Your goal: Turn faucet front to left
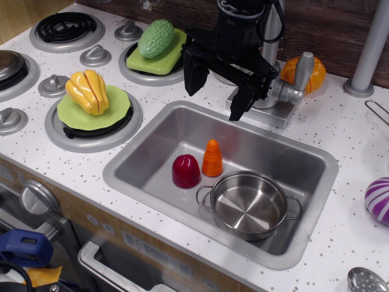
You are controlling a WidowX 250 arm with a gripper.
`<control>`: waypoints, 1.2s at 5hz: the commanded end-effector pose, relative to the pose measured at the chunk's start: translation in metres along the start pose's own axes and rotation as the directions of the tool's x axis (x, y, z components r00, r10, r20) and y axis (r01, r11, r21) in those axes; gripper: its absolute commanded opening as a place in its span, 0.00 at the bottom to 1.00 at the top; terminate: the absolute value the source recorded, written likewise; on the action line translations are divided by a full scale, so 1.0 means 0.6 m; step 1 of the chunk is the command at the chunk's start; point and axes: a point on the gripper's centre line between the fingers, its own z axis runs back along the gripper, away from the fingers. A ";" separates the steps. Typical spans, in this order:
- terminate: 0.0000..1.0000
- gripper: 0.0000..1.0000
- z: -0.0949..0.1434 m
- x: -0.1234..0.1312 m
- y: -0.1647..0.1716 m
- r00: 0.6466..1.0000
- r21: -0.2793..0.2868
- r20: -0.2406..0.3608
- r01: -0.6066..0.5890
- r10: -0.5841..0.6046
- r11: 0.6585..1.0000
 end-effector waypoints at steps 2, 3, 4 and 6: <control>0.00 1.00 0.004 0.006 -0.020 0.996 -0.022 0.092 -0.019 0.021 1.000; 0.00 1.00 0.011 0.011 -0.037 0.992 -0.018 0.120 -0.019 0.021 1.000; 0.00 1.00 0.011 0.025 -0.054 0.984 -0.011 0.179 -0.019 0.021 1.000; 0.00 1.00 0.021 0.058 -0.076 0.963 -0.001 0.268 -0.014 0.014 1.000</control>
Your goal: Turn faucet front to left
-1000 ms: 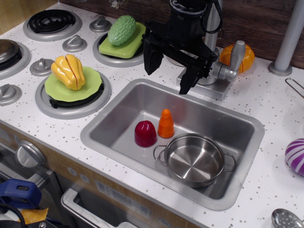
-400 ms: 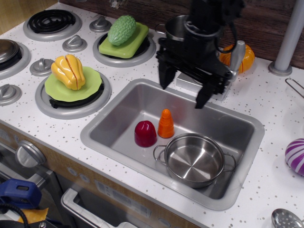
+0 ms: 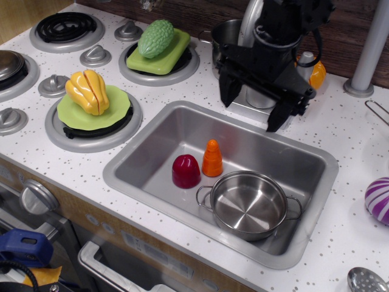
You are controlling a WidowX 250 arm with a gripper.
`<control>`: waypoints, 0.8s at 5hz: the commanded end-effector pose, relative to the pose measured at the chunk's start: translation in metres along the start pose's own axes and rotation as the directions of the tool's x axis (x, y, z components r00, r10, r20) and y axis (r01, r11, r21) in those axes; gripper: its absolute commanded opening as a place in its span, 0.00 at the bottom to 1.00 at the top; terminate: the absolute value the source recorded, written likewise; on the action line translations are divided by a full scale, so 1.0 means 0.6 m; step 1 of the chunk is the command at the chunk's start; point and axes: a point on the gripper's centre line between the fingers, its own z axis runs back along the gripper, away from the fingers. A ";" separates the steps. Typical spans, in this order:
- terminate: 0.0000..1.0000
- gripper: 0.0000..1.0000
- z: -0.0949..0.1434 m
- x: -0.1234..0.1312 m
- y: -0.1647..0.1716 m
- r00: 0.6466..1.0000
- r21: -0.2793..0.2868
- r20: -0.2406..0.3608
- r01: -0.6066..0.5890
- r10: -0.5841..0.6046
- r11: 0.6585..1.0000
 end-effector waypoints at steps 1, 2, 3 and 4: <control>0.00 1.00 0.026 0.037 -0.010 0.995 -0.014 0.103 -0.005 0.007 1.000; 0.00 1.00 0.032 0.044 -0.012 0.992 -0.007 0.129 0.004 -0.003 1.000; 0.00 1.00 0.033 0.053 -0.002 0.991 -0.013 0.136 0.015 -0.013 1.000; 0.00 1.00 0.034 0.061 0.013 0.989 -0.010 0.143 0.039 -0.038 0.999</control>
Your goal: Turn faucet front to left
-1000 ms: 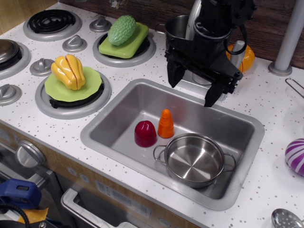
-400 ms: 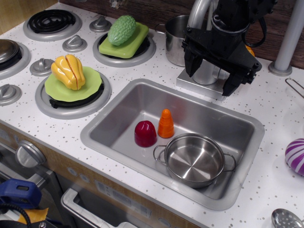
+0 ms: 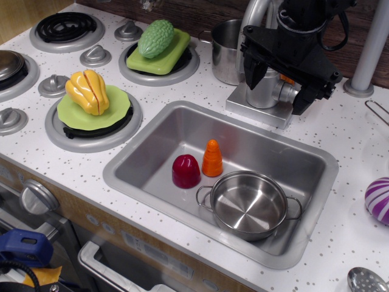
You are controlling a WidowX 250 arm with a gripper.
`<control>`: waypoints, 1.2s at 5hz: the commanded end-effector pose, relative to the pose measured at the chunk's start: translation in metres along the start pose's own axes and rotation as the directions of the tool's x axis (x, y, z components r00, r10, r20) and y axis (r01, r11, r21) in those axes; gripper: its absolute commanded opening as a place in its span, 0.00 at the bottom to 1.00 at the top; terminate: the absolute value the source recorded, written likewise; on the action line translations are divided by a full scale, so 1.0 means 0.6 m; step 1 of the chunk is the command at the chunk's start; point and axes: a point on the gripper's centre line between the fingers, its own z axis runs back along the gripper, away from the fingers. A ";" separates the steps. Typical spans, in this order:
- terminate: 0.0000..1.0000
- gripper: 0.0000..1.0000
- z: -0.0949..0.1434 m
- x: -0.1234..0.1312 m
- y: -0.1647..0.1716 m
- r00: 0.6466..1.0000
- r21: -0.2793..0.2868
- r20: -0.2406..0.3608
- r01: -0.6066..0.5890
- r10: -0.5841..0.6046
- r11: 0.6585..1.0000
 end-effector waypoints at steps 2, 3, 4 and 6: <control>0.00 1.00 0.010 0.031 0.057 0.997 0.001 0.055 0.052 -0.052 0.999; 0.00 1.00 0.005 0.035 0.079 0.995 -0.003 0.064 0.081 -0.081 0.997; 0.00 1.00 0.004 0.037 0.098 0.992 -0.011 0.067 0.104 -0.103 0.995; 0.00 1.00 0.000 0.045 0.137 0.986 -0.036 0.070 0.153 -0.150 0.988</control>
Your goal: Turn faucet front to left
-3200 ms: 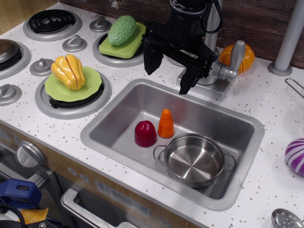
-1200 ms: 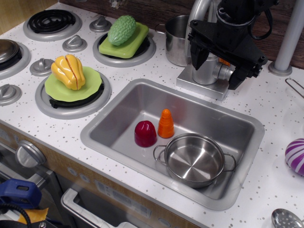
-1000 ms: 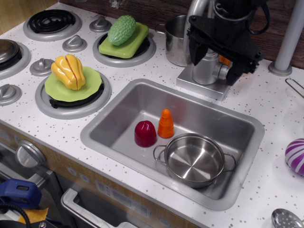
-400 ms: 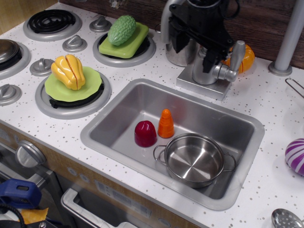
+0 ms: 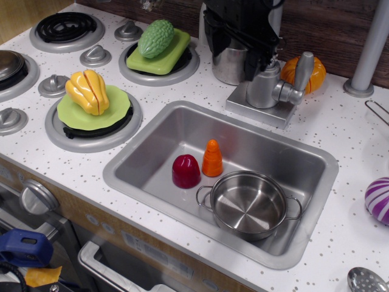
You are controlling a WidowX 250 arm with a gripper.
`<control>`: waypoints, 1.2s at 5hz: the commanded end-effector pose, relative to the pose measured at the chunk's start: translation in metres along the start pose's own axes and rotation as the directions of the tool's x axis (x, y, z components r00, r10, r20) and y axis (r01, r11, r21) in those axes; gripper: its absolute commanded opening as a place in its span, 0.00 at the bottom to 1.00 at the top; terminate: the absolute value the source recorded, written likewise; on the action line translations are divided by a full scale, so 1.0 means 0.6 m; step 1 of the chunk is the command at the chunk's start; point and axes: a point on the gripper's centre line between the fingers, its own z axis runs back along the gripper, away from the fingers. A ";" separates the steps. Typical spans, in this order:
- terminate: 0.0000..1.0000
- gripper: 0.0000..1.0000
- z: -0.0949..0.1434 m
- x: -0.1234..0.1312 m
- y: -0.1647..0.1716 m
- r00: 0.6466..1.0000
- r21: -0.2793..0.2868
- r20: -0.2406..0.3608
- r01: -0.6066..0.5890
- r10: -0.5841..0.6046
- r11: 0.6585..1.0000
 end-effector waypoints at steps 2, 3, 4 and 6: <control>0.00 1.00 0.007 0.028 0.057 0.996 -0.013 0.055 0.064 -0.063 0.998; 0.00 1.00 0.000 0.034 0.066 0.996 -0.027 0.055 0.073 -0.072 0.997; 0.00 1.00 -0.007 0.039 0.072 0.995 -0.030 0.057 0.080 -0.078 0.996; 1.00 1.00 -0.010 0.039 0.076 0.998 -0.019 0.031 0.058 -0.057 0.998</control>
